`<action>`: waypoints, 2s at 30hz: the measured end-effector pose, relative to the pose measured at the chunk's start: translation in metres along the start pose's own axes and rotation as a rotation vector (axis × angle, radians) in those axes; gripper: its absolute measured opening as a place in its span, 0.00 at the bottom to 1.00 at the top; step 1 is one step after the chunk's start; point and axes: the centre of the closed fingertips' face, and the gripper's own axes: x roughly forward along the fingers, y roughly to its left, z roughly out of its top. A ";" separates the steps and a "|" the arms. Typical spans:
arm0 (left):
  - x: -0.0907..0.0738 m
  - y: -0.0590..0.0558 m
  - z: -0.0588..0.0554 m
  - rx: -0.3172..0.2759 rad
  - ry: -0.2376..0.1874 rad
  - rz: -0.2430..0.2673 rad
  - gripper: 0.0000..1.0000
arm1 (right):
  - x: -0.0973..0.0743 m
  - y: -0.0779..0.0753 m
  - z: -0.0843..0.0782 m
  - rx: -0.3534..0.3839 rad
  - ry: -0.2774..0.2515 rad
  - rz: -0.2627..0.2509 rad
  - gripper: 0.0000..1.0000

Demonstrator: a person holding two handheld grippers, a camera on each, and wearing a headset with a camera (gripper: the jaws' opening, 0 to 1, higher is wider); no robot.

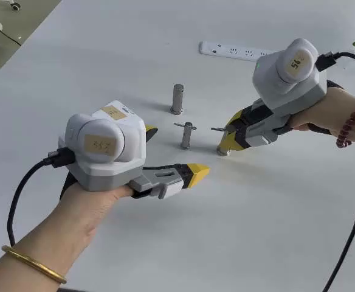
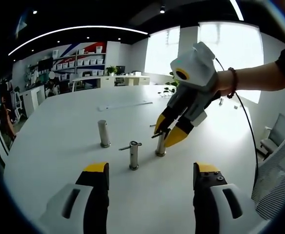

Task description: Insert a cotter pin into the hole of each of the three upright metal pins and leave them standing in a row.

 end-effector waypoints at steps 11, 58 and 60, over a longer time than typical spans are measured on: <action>-0.002 0.007 0.012 -0.031 -0.057 0.021 0.71 | -0.004 -0.015 0.044 0.137 -0.204 -0.083 0.22; -0.008 0.021 0.012 -0.104 -0.070 0.061 0.67 | 0.069 -0.084 0.098 0.347 -0.373 -0.240 0.10; -0.008 0.020 0.013 -0.095 -0.073 0.059 0.68 | 0.069 -0.086 0.098 0.304 -0.355 -0.249 0.09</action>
